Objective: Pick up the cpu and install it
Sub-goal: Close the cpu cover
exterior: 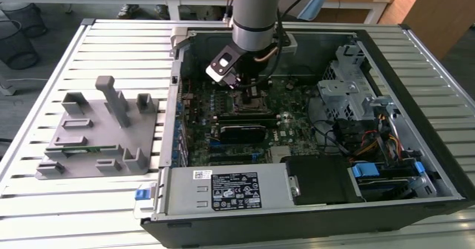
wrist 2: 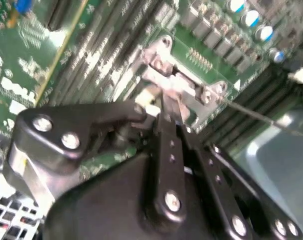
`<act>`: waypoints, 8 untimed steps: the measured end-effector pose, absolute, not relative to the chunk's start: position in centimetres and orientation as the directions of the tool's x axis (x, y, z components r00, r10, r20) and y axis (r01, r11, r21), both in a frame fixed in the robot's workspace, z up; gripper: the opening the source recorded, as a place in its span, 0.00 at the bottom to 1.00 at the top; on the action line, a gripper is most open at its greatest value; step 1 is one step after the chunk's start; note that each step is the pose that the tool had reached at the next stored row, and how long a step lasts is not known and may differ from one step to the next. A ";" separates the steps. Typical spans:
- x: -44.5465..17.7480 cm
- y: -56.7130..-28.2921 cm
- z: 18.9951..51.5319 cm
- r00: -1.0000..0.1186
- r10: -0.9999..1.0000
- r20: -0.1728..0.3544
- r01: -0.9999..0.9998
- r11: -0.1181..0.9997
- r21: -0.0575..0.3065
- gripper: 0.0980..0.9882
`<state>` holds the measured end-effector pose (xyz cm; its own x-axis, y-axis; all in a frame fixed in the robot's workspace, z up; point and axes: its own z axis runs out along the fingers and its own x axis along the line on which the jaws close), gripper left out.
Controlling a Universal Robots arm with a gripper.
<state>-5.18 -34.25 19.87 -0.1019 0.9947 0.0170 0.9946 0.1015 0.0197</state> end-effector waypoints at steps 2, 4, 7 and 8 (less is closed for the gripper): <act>-5.2 -34.2 19.9 -0.102 0.995 0.017 0.995 0.102 0.020 0.01; -5.2 -34.2 20.1 -0.102 0.995 0.017 0.995 0.101 0.020 0.01; -5.2 -34.2 20.8 -0.102 0.995 0.017 0.995 0.101 0.020 0.01; -5.2 -34.2 21.1 -0.102 0.995 0.017 0.995 0.101 0.020 0.01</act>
<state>-5.16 -34.25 21.07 -0.1018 0.9947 0.0170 0.9946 0.1014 0.0197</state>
